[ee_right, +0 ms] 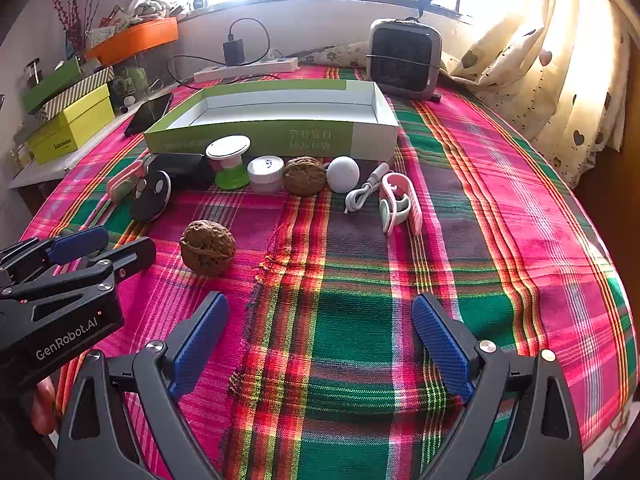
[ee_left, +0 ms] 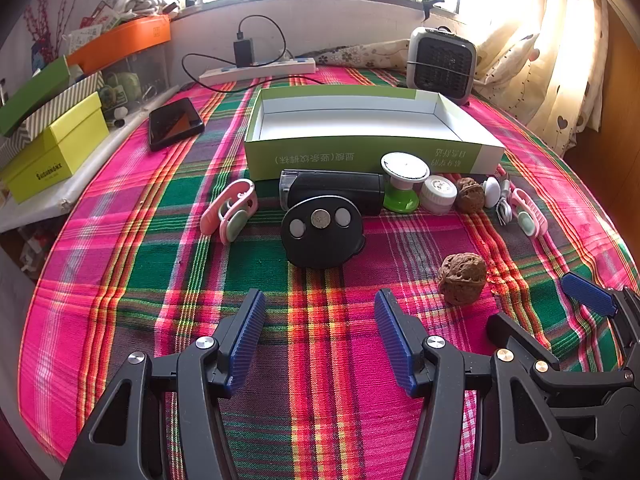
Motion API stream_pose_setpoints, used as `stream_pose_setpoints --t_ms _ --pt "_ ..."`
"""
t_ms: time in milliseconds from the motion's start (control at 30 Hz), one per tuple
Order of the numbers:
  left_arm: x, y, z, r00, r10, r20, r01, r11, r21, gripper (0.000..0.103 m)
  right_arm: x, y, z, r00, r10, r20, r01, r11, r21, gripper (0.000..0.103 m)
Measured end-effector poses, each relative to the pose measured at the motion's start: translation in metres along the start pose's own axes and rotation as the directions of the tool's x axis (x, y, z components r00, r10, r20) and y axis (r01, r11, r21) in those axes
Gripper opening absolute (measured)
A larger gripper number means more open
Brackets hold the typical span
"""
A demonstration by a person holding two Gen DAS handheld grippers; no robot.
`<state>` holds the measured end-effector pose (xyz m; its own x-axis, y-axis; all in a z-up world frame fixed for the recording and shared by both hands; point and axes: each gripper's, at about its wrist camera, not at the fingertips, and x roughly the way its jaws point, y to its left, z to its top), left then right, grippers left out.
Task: Organize objects
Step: 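Move the right tool toward the walnut while the left tool approaches the black puck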
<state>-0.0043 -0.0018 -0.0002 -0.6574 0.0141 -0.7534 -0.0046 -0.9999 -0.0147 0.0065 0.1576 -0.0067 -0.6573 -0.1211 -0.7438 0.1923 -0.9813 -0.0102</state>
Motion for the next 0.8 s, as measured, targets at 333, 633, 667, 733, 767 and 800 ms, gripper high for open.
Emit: stream_pose_setpoints --t_ms 333,633,667,733,767,800 --pt "0.0 0.0 0.0 1.0 0.001 0.002 -0.001 1.0 0.002 0.056 0.0 0.001 -0.001 1.0 0.0 0.001 0.0 1.0 0.0 0.093" --pt "-0.001 0.007 0.003 0.998 -0.067 -0.016 0.068 0.996 0.051 0.056 -0.001 0.001 0.001 0.999 0.035 -0.006 -0.035 0.999 -0.031 0.093" --pt "-0.001 0.009 0.003 0.996 -0.082 -0.019 0.083 0.995 0.057 0.056 -0.001 0.003 0.002 0.999 0.053 -0.006 -0.053 0.998 -0.044 0.093" --pt "-0.002 0.014 0.003 0.993 -0.113 -0.025 0.115 0.992 0.06 0.056 0.0 0.007 0.004 0.996 0.088 -0.007 -0.088 0.994 -0.067 0.093" --pt "-0.003 0.017 0.003 0.992 -0.126 -0.027 0.127 0.99 0.059 0.056 0.001 0.009 0.006 0.995 0.104 -0.007 -0.104 0.992 -0.073 0.093" --pt "-0.004 0.02 0.003 0.99 -0.137 -0.028 0.139 0.989 0.057 0.055 0.003 0.012 0.007 0.993 0.116 -0.008 -0.116 0.99 -0.076 0.093"
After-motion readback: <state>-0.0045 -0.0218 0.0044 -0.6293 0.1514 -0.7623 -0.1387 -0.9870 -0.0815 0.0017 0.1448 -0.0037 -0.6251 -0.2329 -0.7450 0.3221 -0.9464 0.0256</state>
